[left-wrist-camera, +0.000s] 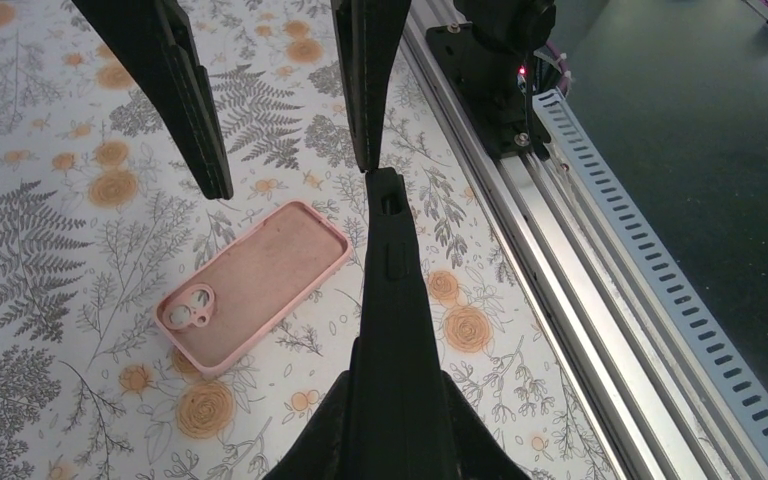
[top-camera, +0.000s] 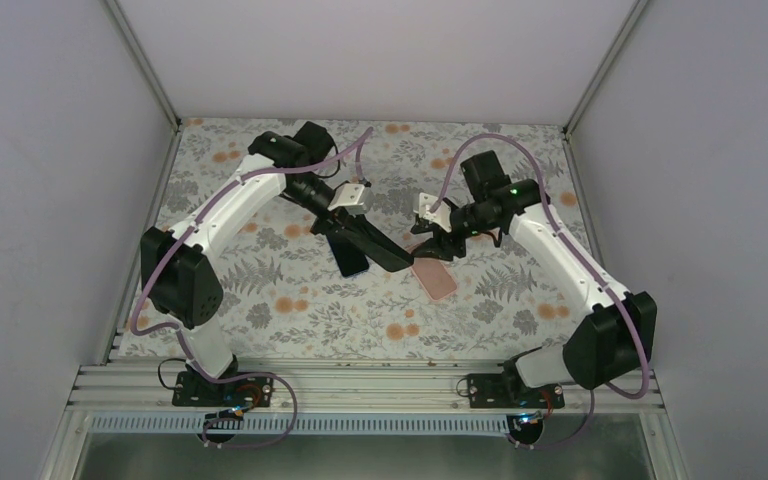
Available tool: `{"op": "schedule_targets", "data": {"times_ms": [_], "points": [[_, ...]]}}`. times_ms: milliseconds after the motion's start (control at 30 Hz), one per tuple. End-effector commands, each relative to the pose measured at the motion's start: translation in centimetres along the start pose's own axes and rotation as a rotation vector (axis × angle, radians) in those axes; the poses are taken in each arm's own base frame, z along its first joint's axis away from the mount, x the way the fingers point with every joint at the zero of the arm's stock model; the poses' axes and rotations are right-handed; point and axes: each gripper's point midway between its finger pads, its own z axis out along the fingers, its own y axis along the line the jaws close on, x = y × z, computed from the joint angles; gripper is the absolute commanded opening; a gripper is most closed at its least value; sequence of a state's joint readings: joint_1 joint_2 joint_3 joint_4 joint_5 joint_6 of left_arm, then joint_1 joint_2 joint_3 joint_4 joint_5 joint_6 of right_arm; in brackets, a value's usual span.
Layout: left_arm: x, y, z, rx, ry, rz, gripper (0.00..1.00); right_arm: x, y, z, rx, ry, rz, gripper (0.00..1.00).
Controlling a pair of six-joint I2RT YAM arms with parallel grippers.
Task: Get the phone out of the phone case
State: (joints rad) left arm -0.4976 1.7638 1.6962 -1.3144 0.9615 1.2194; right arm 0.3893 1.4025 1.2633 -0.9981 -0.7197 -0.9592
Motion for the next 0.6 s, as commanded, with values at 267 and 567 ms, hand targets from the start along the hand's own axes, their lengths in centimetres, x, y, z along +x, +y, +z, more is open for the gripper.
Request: {"op": "schedule_targets", "data": {"times_ms": [267, 567], "points": [[-2.5, -0.2, -1.1, -0.016, -0.078, 0.056, 0.02, 1.0, 2.1, 0.0, -0.058, -0.007, 0.034, 0.53], [-2.3, -0.2, -1.0, -0.019, -0.071, 0.052, 0.02, 0.7, 2.7, 0.1, -0.072, -0.033, 0.048, 0.53]]}}
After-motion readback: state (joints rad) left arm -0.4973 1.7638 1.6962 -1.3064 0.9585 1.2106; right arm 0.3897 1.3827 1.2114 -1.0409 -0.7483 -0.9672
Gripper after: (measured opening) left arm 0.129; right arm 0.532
